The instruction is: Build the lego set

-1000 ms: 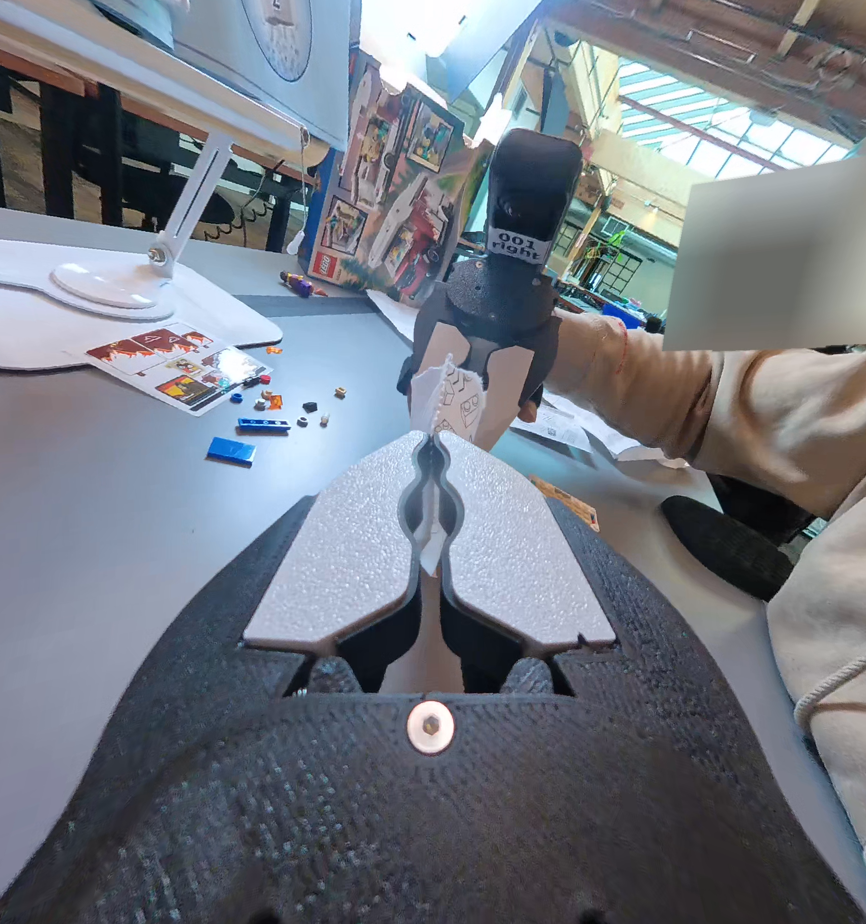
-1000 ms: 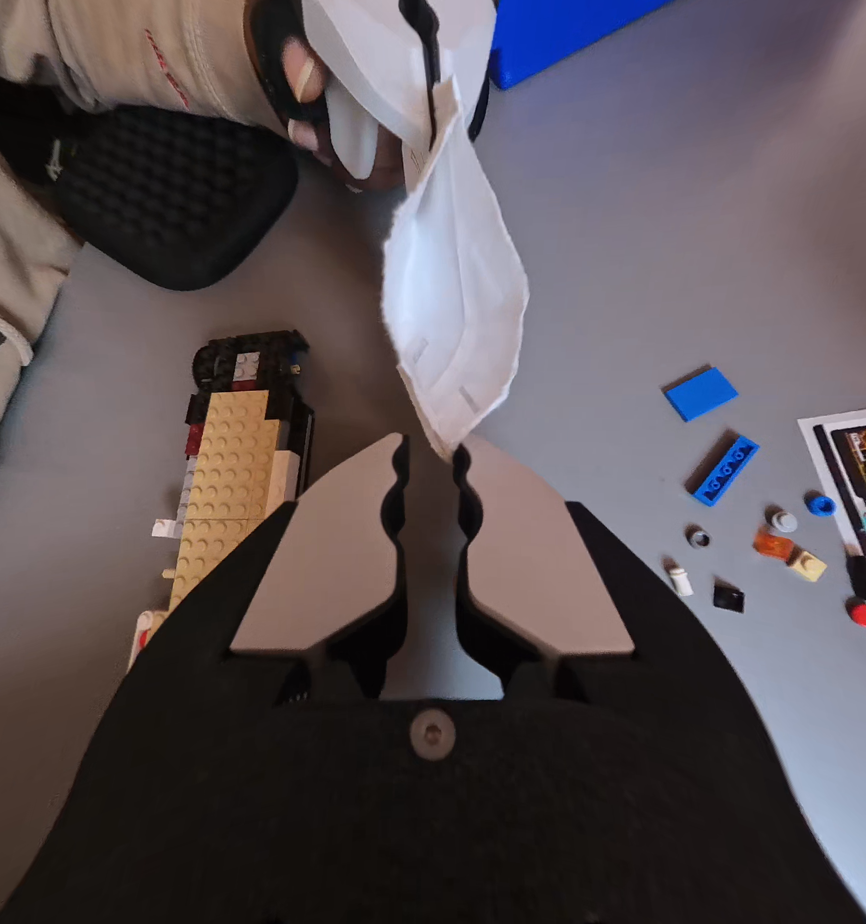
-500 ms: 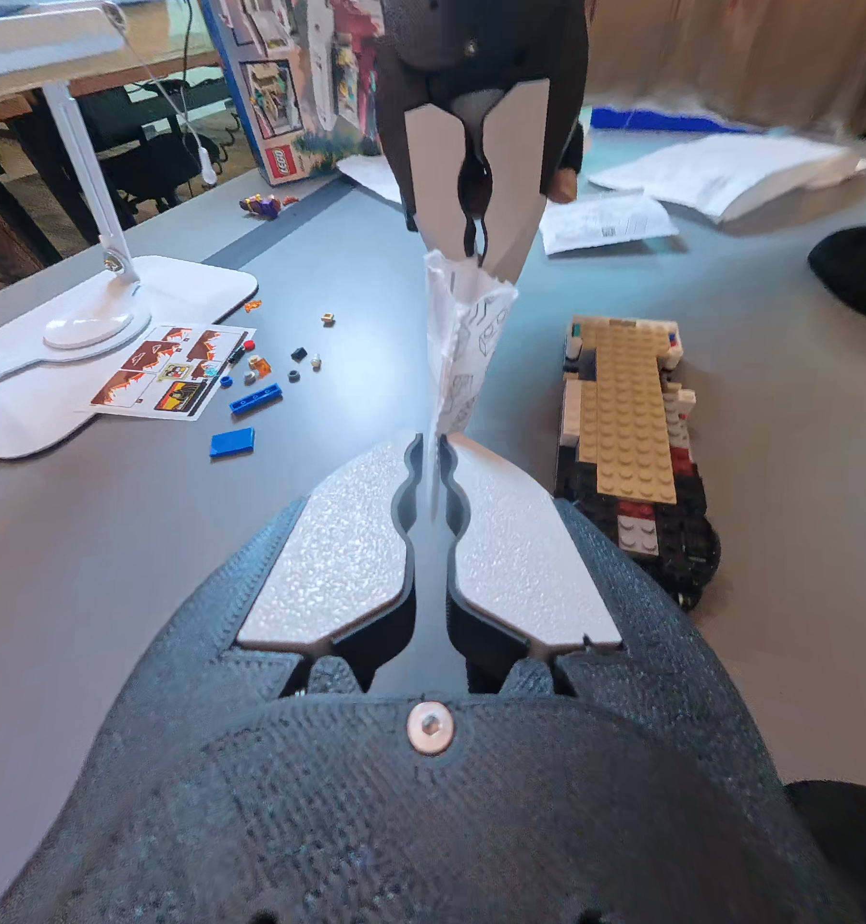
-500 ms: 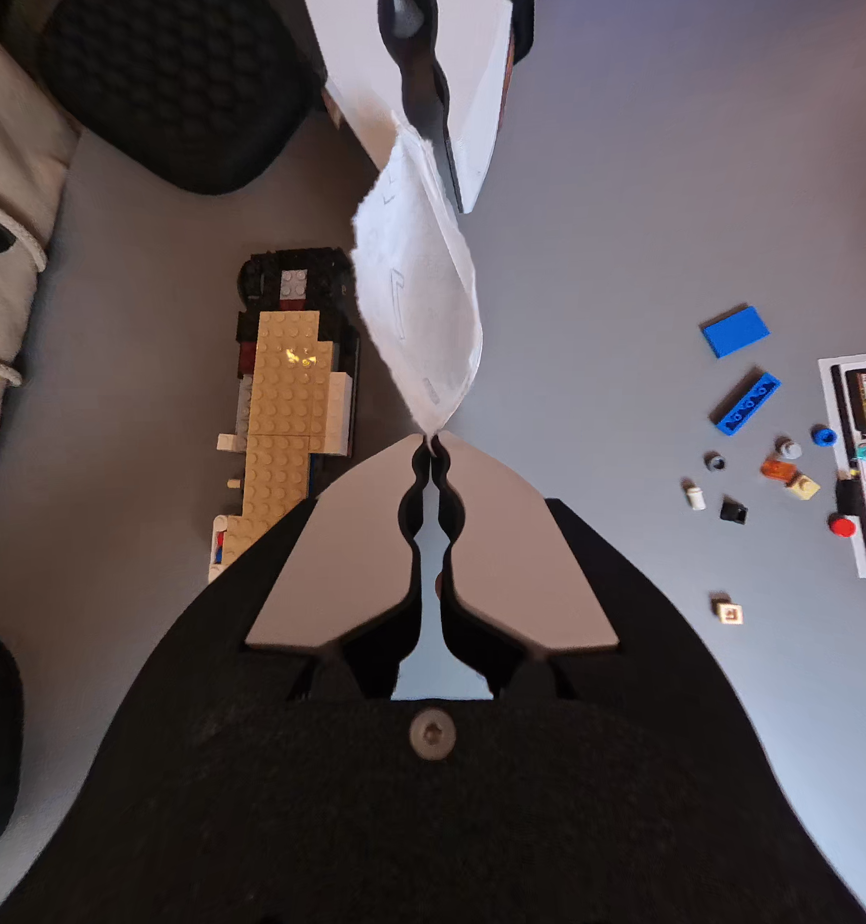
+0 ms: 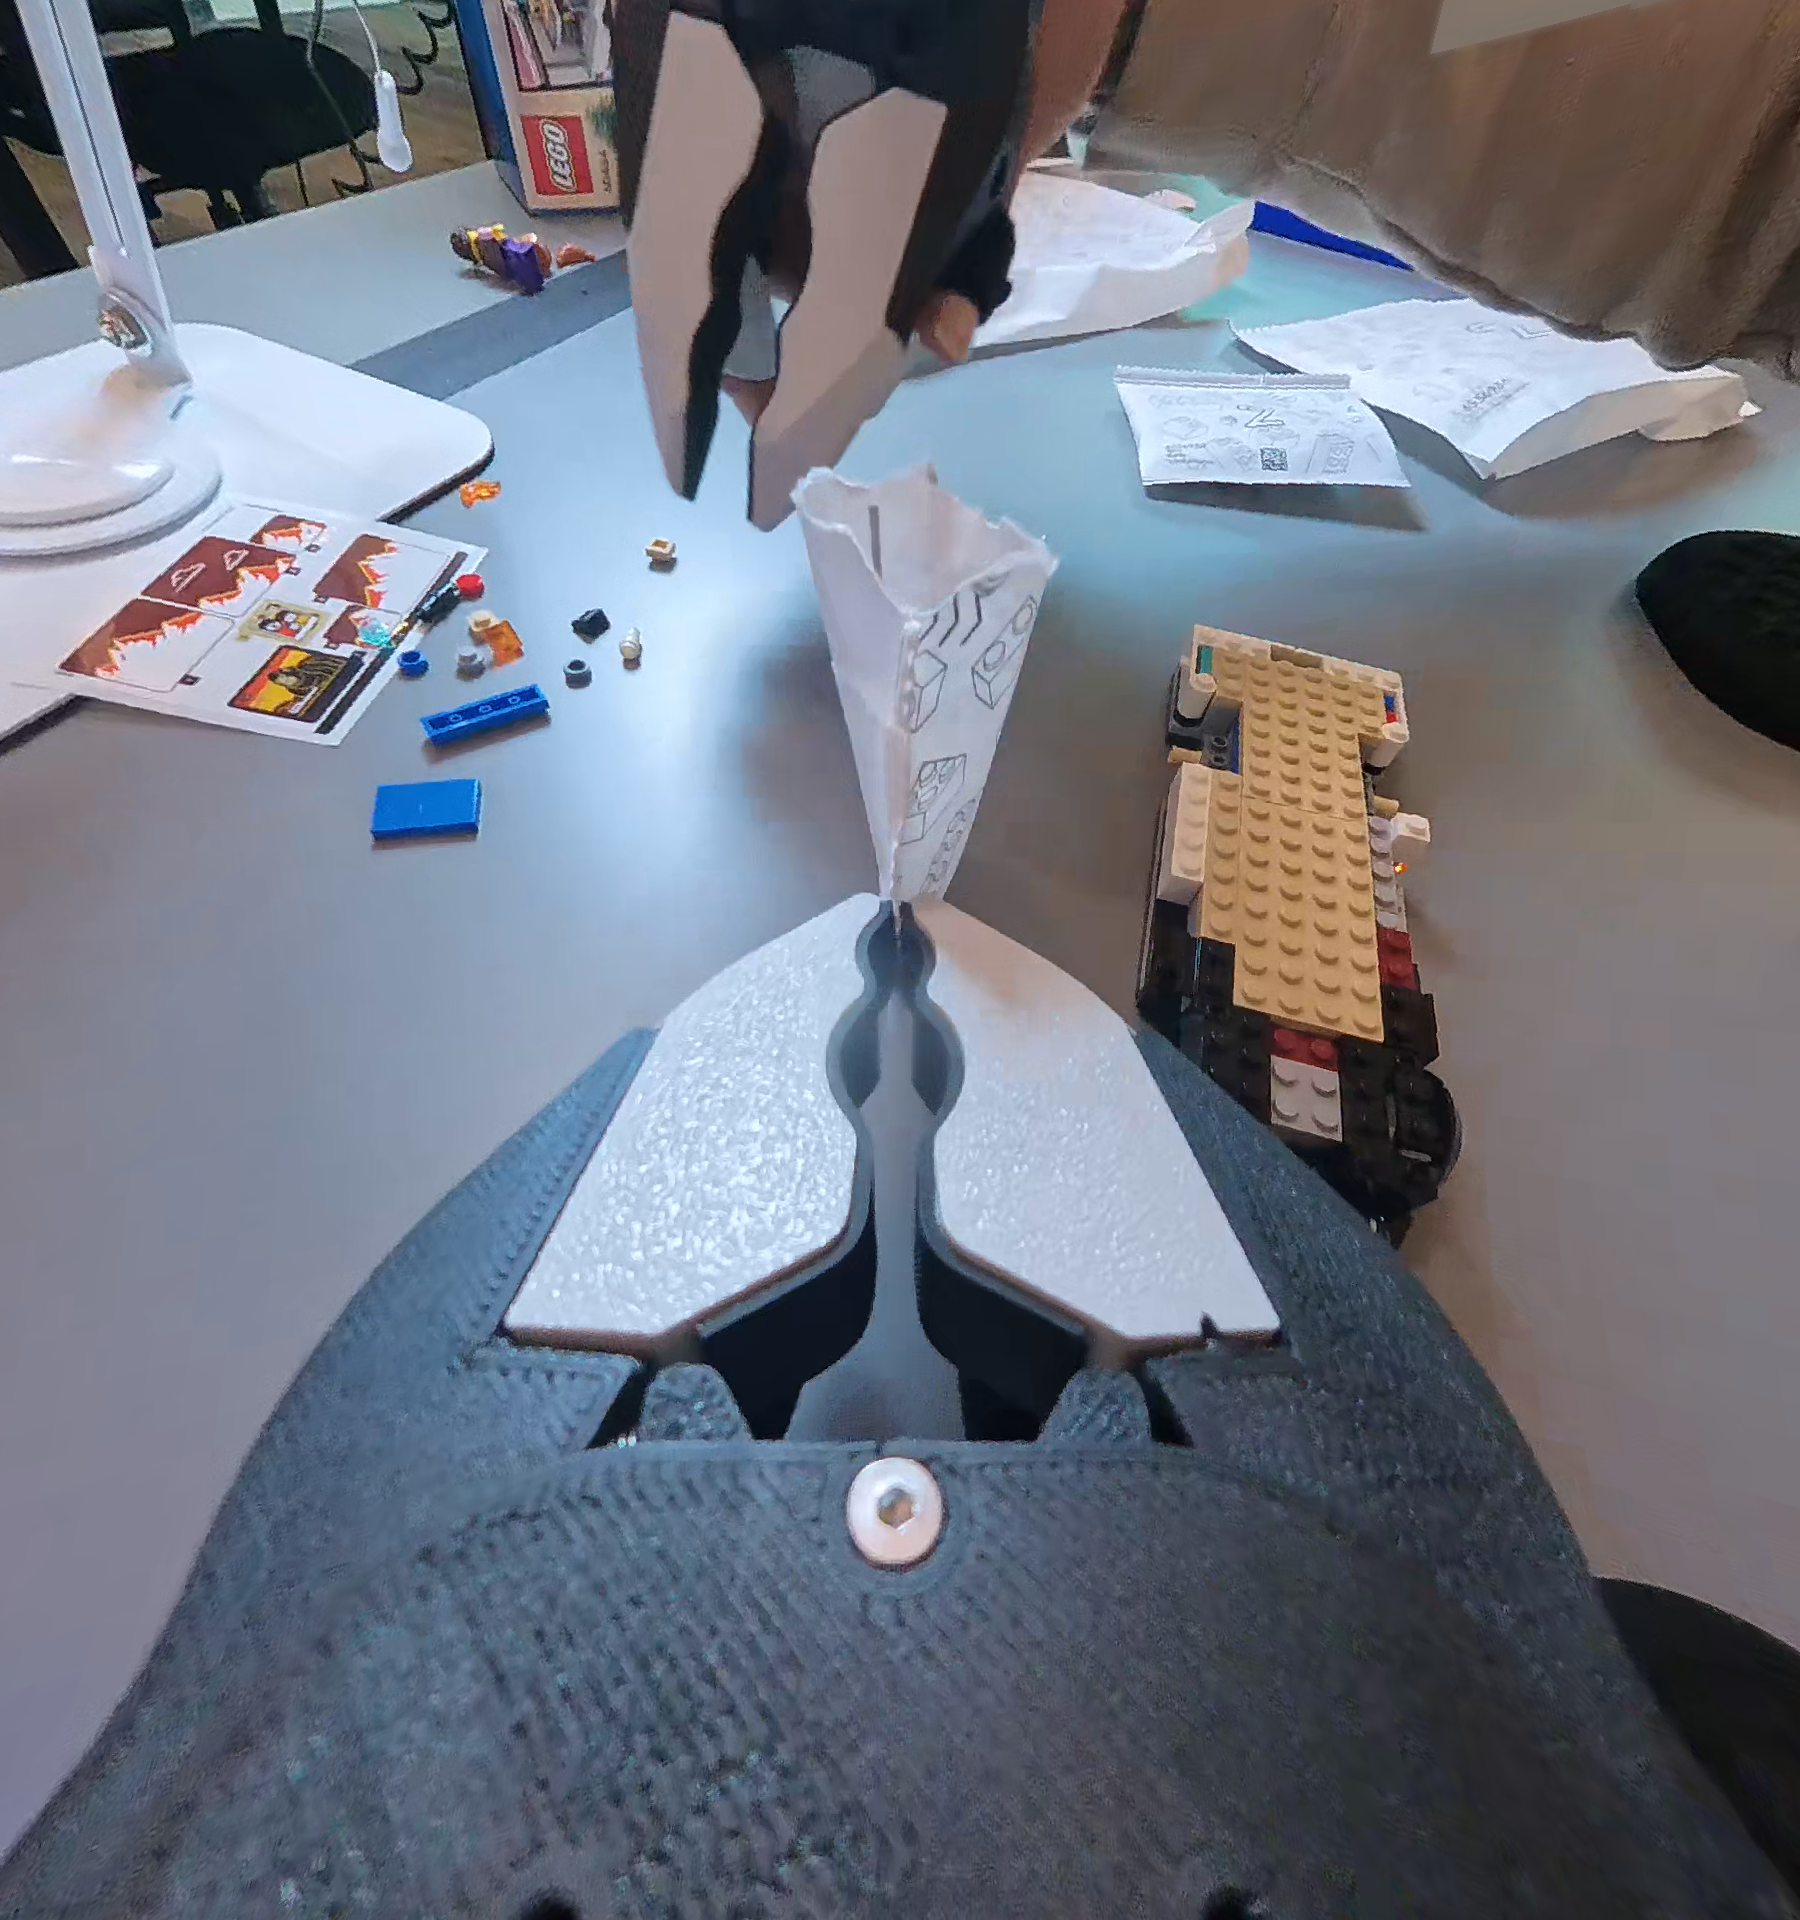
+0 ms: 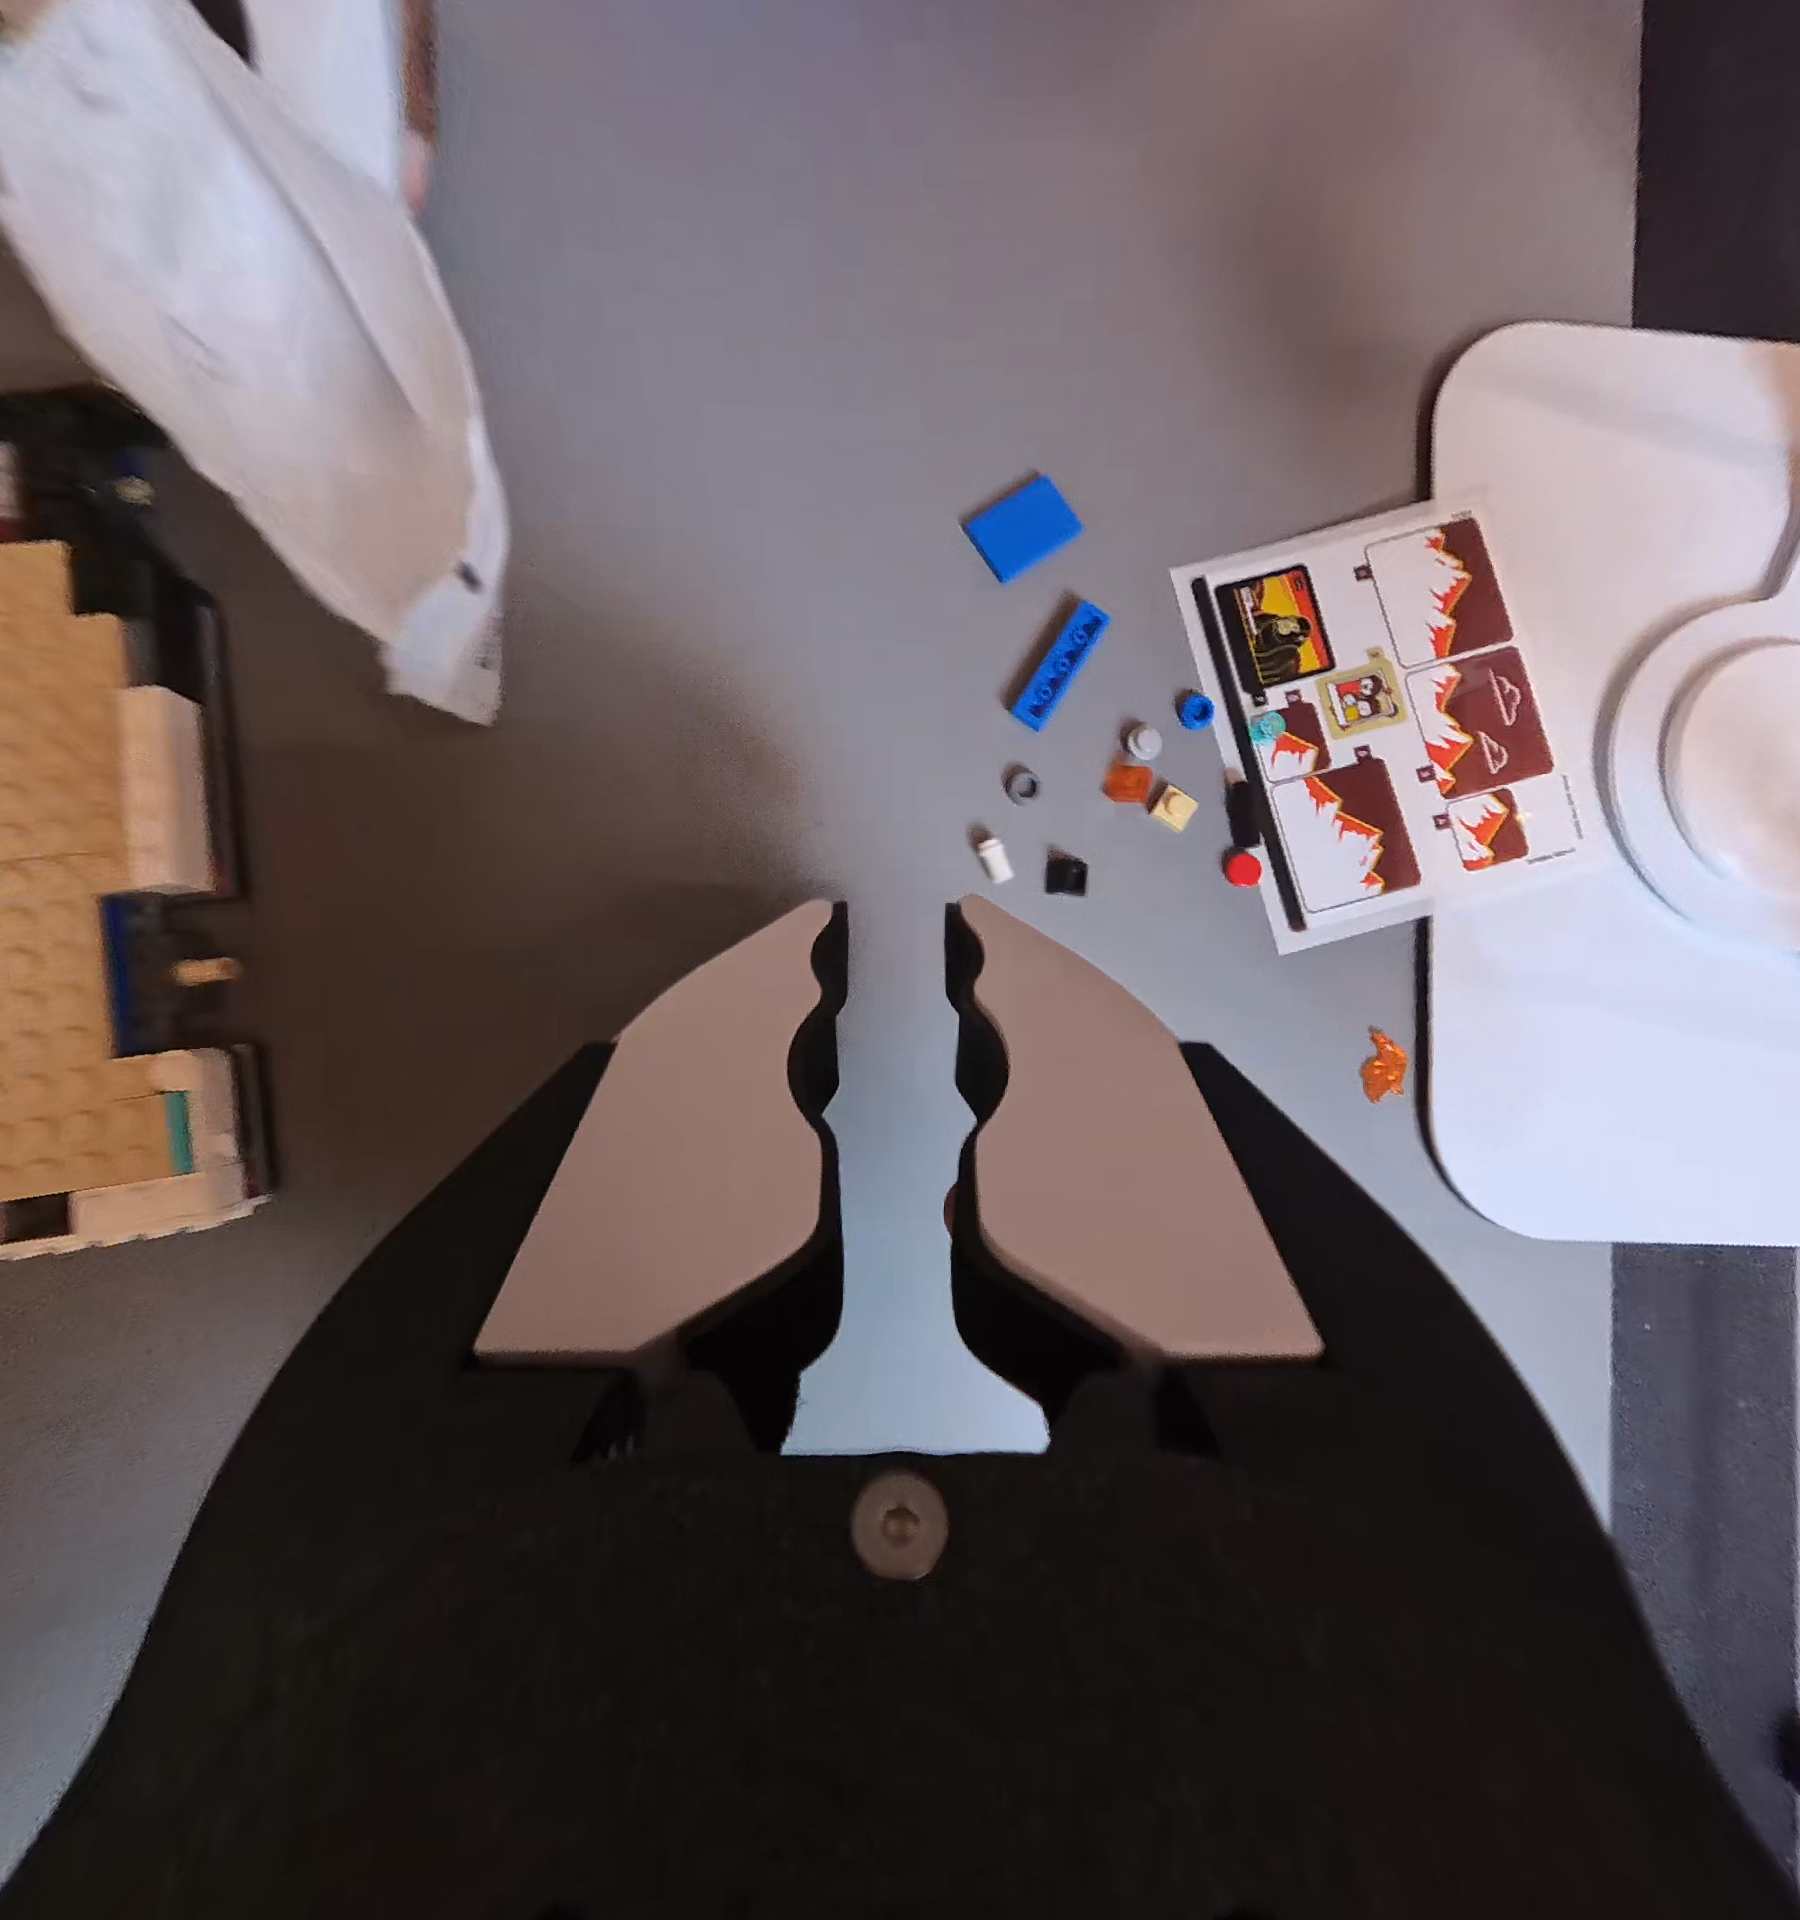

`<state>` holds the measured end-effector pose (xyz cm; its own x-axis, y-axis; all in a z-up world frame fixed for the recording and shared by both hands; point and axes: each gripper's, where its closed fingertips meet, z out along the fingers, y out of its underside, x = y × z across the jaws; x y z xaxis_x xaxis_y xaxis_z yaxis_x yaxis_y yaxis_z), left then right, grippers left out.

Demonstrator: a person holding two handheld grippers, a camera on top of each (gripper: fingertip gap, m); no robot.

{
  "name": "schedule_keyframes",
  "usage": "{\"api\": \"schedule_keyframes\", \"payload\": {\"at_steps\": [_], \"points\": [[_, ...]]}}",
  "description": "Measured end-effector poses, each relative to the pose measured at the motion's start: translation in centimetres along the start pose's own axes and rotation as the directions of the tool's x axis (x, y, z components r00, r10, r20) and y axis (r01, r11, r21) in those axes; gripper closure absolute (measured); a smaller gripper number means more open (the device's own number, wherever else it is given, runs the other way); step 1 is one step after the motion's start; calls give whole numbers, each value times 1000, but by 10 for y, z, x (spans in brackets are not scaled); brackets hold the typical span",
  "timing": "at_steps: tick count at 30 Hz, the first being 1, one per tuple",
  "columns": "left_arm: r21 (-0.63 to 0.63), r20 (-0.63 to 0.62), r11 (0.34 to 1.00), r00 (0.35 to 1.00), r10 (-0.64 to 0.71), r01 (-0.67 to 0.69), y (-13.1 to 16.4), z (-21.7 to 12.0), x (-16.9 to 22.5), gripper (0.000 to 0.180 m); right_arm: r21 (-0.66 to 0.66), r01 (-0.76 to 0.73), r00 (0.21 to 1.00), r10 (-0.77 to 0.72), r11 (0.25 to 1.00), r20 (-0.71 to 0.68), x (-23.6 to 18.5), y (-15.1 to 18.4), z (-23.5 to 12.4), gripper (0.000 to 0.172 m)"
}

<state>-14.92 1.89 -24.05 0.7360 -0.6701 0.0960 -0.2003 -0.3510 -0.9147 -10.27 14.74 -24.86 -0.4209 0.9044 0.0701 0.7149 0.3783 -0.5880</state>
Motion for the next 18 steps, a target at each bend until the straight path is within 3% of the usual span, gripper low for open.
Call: {"api": "schedule_keyframes", "payload": {"at_steps": [9, 12, 14, 18], "points": [[-62, 2, 998, 1000, -7, 7, 10, 3, -1, 180, -114, 30, 999, -27, 993, 28, 18, 11, 40, 151], [-69, -1, 998, 1000, -1, 1, 12, 4, 0, 180, -122, 13, 999, -9, 992, 37, 20, 10, 42, 167], [-70, 0, 998, 1000, 6, -6, 11, 4, 0, 180, -120, 3, 999, 4, 993, 52, 17, 11, 41, 167], [-71, -3, 997, 1000, 1, -2, 10, 4, 2, 180, 22, -6, 997, 4, 1000, 72, -2, -16, 22, 167]]}}
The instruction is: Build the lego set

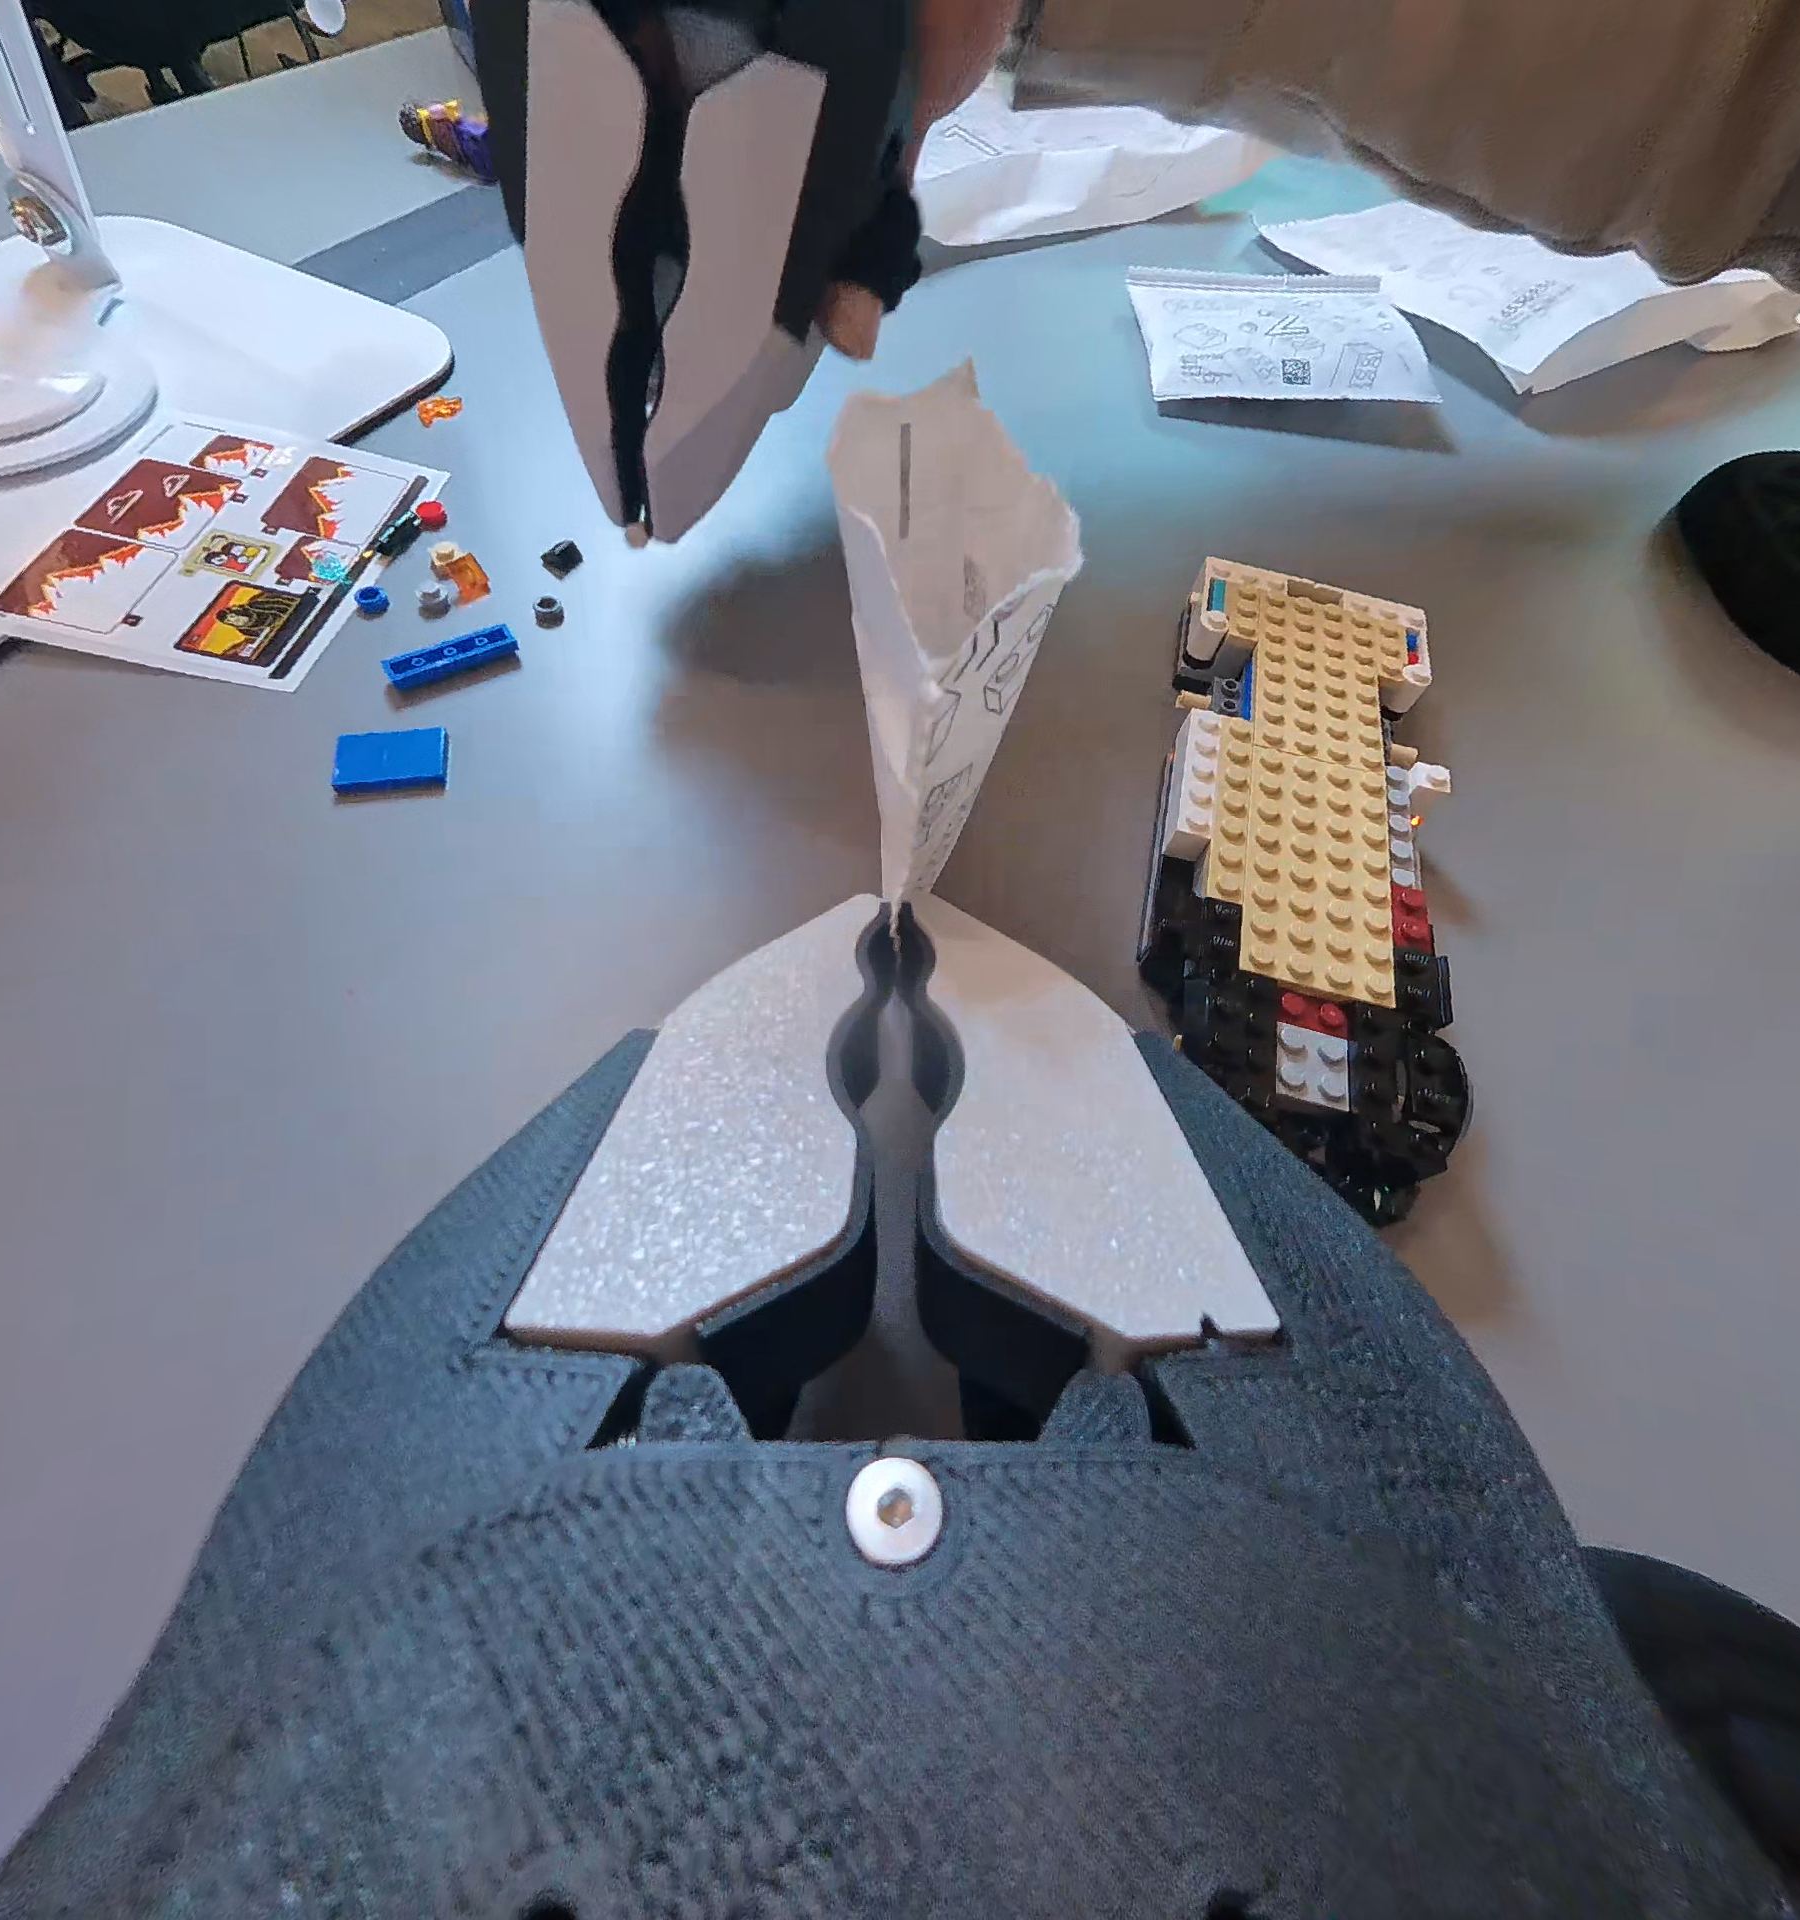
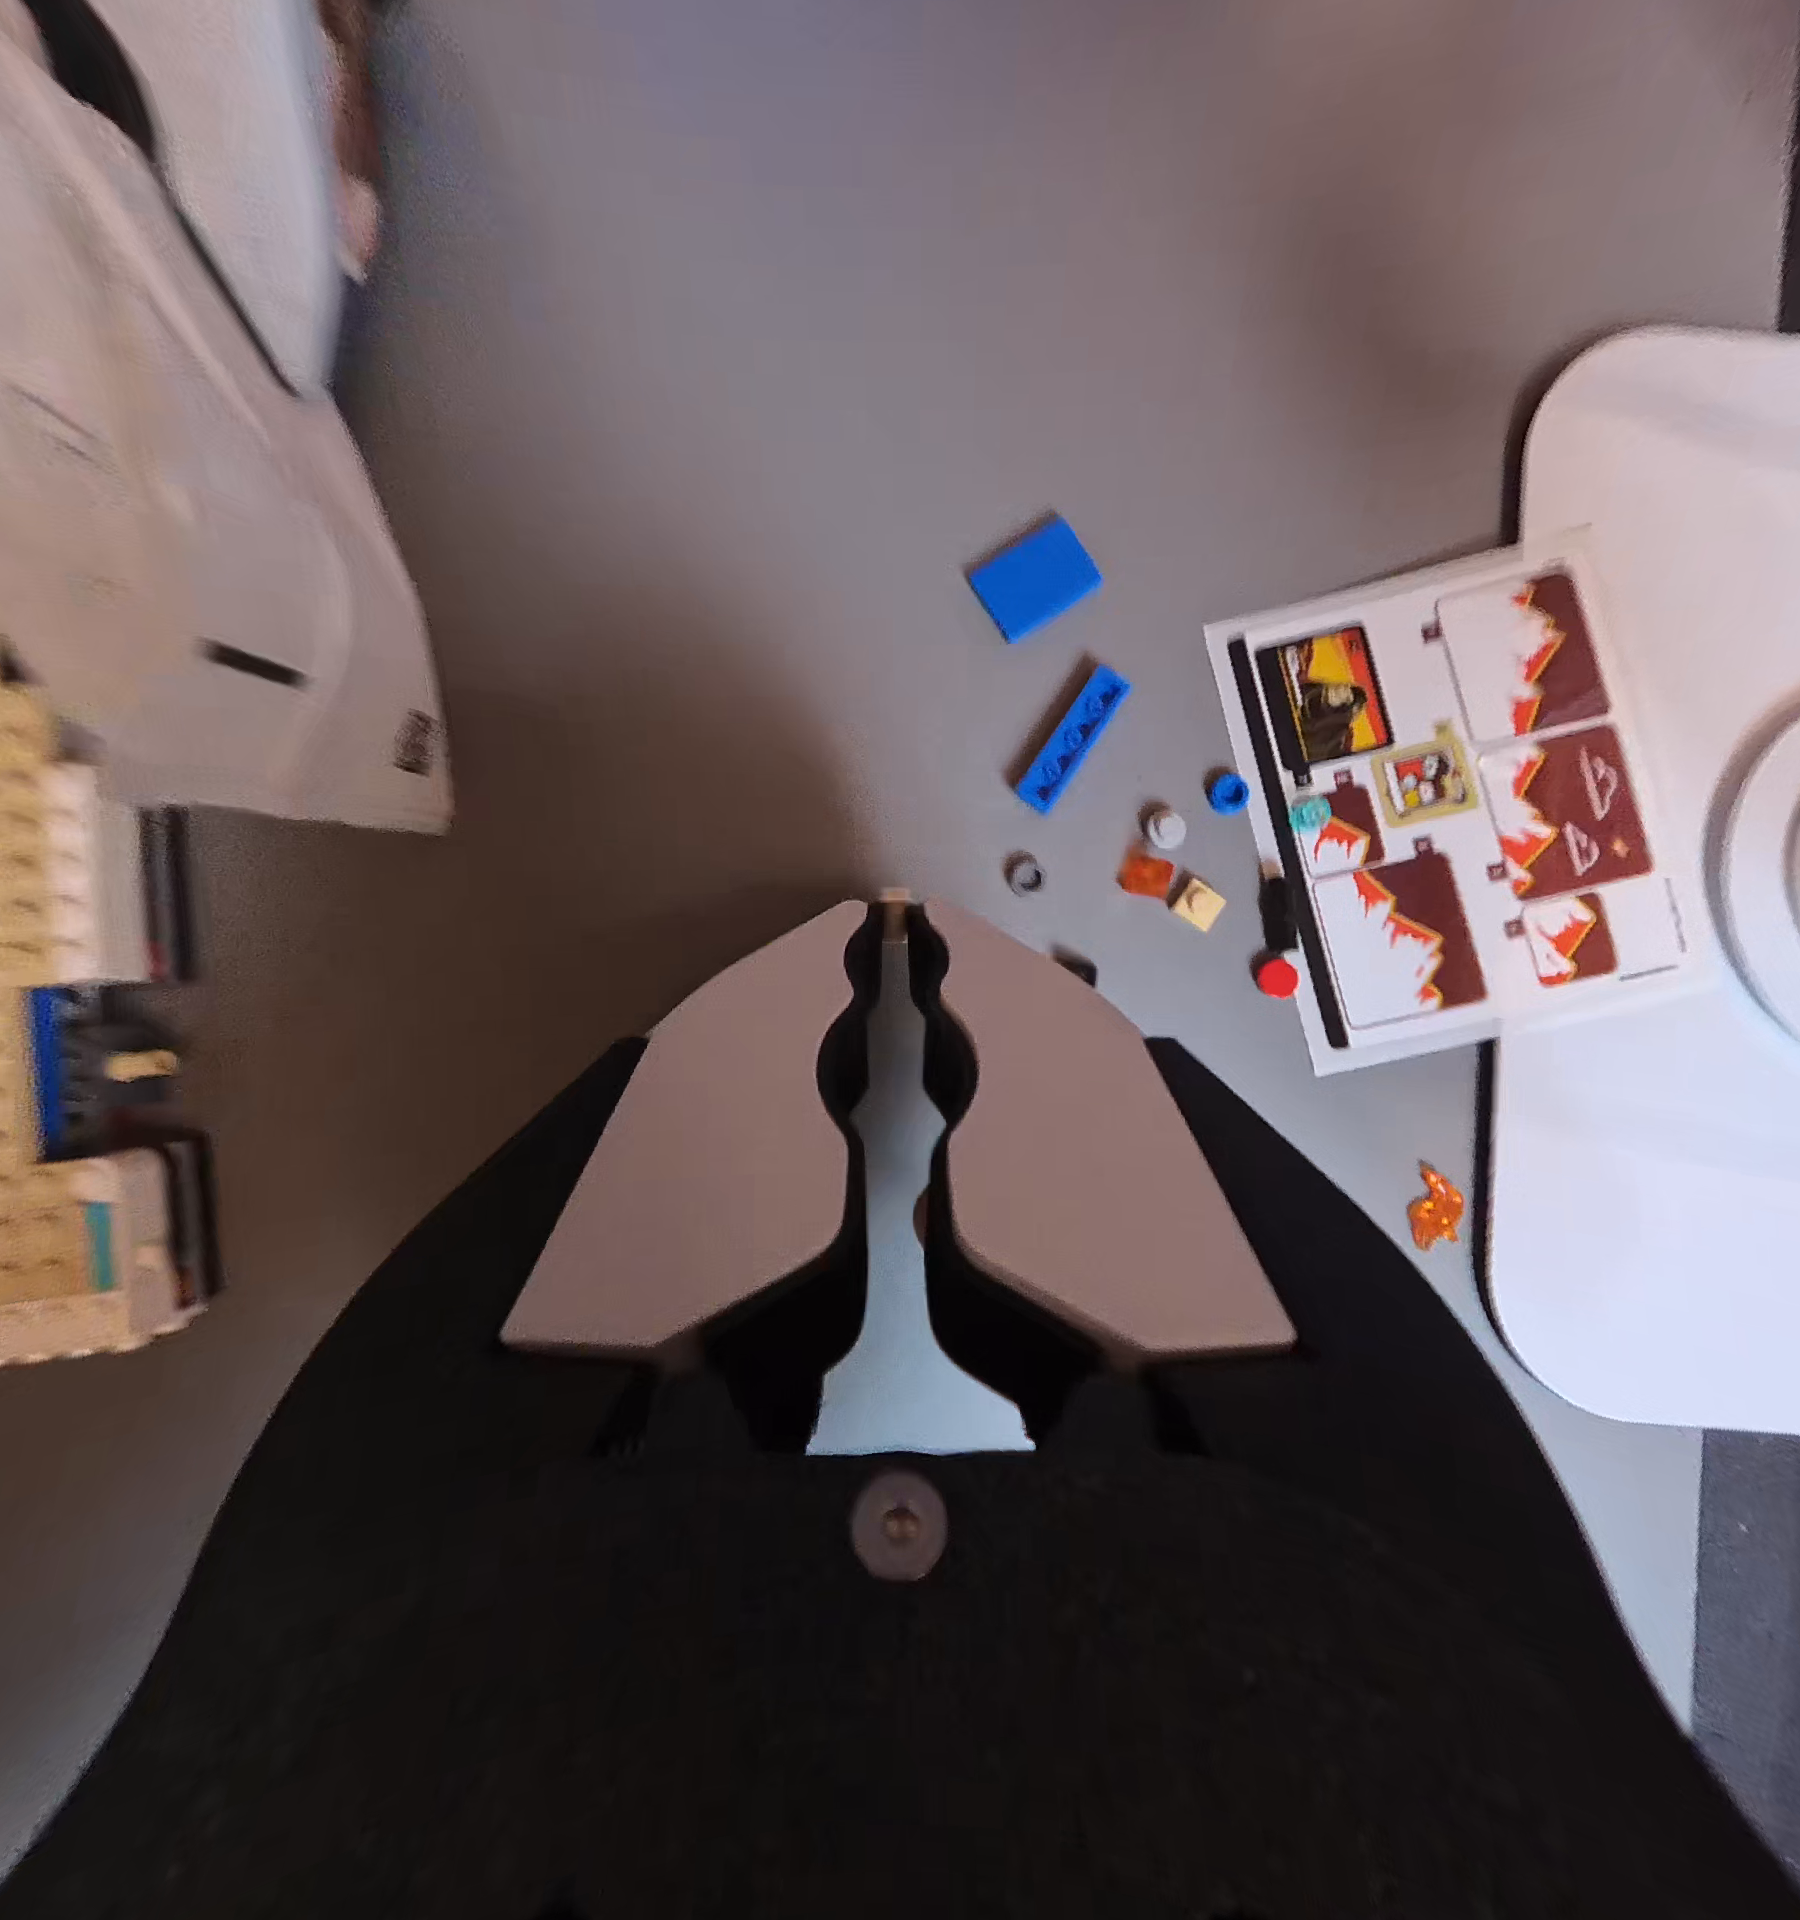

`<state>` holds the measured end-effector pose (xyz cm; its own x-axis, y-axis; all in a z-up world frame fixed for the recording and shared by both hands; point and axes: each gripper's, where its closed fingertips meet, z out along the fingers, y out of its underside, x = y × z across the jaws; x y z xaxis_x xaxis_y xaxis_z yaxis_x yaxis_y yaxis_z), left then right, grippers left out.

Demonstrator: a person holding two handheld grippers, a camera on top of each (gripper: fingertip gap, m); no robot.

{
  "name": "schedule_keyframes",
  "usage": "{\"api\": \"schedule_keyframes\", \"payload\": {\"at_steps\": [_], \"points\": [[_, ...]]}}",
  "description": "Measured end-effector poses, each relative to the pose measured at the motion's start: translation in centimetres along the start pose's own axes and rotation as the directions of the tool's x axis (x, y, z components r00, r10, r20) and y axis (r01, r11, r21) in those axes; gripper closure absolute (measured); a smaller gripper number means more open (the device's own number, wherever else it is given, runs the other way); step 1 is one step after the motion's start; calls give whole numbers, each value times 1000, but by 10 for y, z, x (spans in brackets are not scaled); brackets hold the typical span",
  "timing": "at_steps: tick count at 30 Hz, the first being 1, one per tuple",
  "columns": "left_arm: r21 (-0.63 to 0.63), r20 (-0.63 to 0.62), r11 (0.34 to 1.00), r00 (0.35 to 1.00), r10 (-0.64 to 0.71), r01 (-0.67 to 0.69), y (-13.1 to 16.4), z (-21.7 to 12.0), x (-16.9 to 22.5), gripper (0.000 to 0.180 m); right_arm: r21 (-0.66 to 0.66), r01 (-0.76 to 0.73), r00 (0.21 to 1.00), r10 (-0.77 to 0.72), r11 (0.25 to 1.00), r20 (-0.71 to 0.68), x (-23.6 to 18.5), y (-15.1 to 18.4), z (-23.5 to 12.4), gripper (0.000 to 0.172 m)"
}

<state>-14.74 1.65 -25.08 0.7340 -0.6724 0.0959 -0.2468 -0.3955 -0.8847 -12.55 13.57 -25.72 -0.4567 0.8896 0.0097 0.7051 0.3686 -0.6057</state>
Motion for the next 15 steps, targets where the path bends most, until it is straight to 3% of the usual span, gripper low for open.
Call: {"api": "schedule_keyframes", "payload": {"at_steps": [3, 6, 11, 15], "points": [[-3, -9, 1000, 1000, -8, 8, 0, 0, 2, 180, 165, 43, 999, -48, 985, 25, -28, -45, -31, 167], [-4, -20, 1000, 1000, -15, 15, 0, 1, 4, 180, 247, 79, 988, -108, 966, 107, -65, -79, -49, 167], [-5, -19, 1000, 1000, -9, 9, -1, 1, 5, 180, 133, 156, 975, -174, 979, 136, -87, -74, -24, 161], [-4, -11, 1000, 1000, -5, 5, -1, 0, 5, 180, 185, 113, 978, -142, 976, 150, -84, -80, -28, 155]]}}
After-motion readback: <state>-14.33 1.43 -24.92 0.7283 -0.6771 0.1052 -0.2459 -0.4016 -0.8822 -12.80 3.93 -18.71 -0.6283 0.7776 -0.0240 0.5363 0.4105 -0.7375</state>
